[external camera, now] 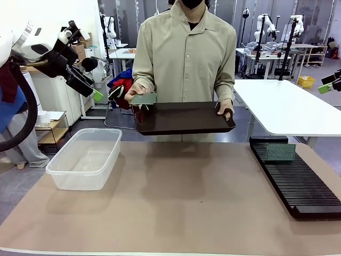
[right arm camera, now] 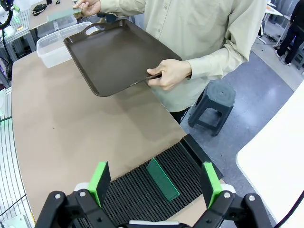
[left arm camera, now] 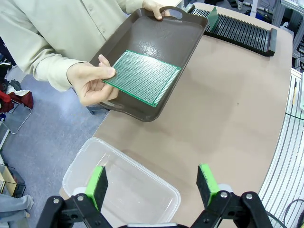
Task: Sort PCBs into racks and boxes based on the side picked up.
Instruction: Pick up the Blank PCB handed by the Human.
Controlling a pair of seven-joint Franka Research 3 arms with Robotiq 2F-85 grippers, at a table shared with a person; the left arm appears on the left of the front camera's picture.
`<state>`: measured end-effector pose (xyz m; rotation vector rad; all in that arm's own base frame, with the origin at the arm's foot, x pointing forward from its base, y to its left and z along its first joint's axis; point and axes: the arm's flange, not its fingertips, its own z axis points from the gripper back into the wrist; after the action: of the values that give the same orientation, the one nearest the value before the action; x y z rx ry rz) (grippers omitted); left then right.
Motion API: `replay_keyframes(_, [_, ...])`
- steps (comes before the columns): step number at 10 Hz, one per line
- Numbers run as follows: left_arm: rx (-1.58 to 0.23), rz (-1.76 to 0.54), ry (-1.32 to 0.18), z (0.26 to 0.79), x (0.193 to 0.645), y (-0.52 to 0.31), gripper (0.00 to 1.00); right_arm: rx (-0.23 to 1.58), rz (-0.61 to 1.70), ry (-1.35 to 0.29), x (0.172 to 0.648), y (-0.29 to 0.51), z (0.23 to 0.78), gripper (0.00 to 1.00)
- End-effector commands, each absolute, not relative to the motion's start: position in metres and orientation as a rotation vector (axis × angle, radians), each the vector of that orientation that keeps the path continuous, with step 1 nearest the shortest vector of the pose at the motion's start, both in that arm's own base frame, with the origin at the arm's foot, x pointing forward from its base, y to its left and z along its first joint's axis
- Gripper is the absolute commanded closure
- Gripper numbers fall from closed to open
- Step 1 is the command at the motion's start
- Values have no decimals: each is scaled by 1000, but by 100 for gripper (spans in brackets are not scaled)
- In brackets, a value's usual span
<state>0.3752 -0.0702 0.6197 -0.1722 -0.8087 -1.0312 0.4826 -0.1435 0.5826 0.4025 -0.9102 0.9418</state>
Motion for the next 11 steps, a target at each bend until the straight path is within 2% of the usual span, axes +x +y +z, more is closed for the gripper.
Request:
replay_keyframes(1, [-173,-1048,-800,619,375,-68,0,406,941,-906,483,-142,582,0])
replay_keyframes(2, [-172,-1031,-809,620,375,-70,0,406,941,-906,483,-142,582,0])
replay_keyframes(4, [-298,-1002,-726,632,388,-66,0,406,941,-906,483,-142,582,0])
replay_keyframes(6, [-520,-956,-705,640,409,-64,0,406,941,-906,483,-142,582,0])
replay_keyframes(8, [-647,-834,-693,642,434,-53,0,406,941,-906,483,-142,582,0])
replay_keyframes(11, [-726,-771,-636,631,470,-53,0,406,941,-906,483,-142,582,0])
